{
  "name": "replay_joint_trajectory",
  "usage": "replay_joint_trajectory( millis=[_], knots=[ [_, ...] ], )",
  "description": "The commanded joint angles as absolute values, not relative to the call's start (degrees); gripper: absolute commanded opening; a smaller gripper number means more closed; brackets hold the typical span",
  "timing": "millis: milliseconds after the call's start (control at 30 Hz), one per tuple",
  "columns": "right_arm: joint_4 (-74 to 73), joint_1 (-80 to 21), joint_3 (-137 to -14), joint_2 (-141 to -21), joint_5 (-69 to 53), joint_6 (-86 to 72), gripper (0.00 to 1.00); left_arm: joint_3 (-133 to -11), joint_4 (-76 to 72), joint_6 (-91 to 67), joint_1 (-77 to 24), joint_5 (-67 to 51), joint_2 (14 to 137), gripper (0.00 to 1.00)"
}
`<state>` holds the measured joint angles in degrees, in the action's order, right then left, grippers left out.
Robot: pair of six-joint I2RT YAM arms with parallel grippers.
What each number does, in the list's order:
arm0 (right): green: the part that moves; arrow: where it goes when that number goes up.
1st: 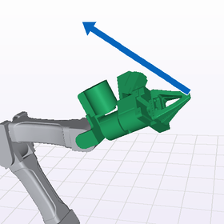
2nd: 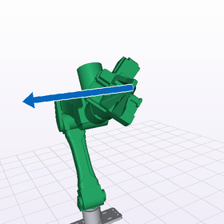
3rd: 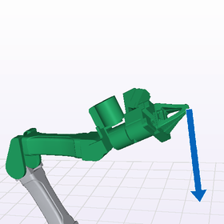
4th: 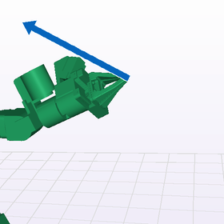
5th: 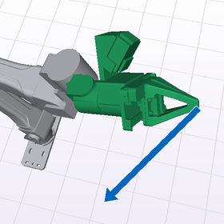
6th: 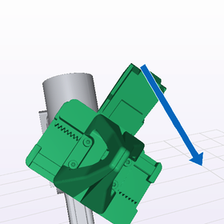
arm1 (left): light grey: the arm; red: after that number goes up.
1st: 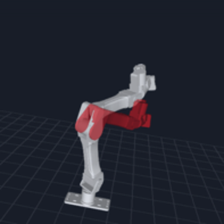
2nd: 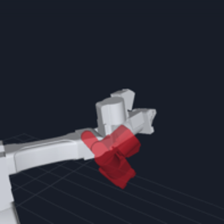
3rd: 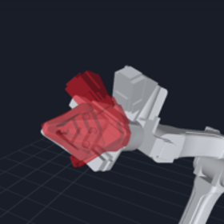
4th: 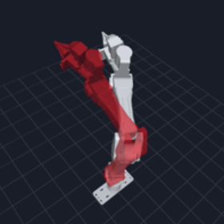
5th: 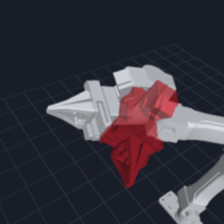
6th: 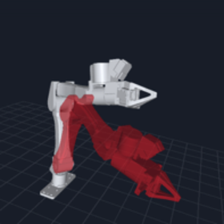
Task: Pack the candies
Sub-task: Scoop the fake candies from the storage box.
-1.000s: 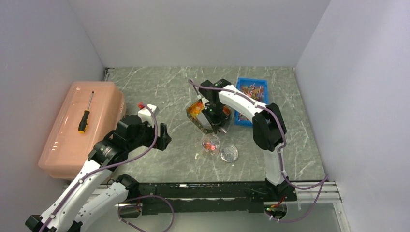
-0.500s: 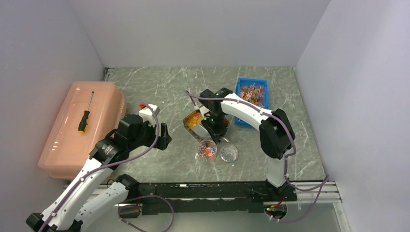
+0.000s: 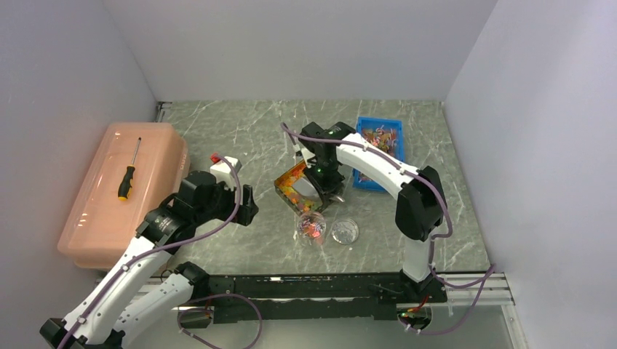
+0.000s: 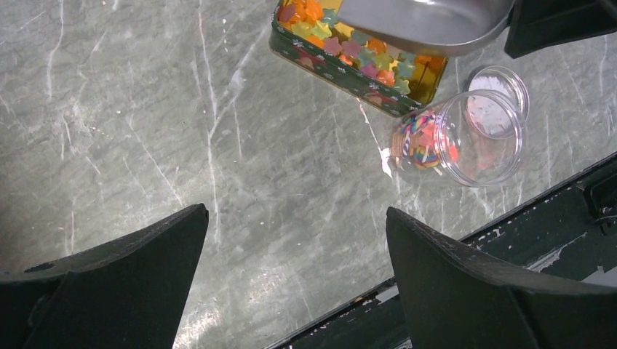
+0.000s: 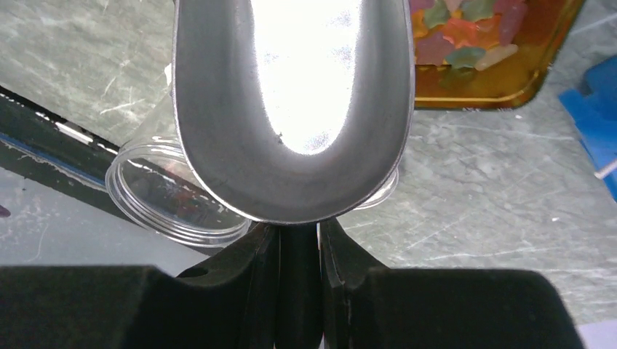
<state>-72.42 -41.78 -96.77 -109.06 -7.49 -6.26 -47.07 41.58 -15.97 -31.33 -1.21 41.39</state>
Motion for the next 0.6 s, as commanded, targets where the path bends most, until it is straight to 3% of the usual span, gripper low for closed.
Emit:
replay_joint_trajectory(
  millis=[0,233,567],
  knots=[
    [-75.42,-41.66,-99.40,-105.06,-3.39,-8.00,0.00,-47.42,40.98,-16.30,-31.55,-2.20,41.83,0.99],
    [-78.94,-41.63,-100.09,-105.26,1.07,-10.05,0.00,-47.37,40.69,-16.10,-31.55,-3.44,42.17,0.99],
    [-81.83,-40.74,-101.07,-107.28,-3.67,-12.14,0.00,-47.36,40.61,-16.00,-31.48,-3.85,42.12,1.00]
  ],
)
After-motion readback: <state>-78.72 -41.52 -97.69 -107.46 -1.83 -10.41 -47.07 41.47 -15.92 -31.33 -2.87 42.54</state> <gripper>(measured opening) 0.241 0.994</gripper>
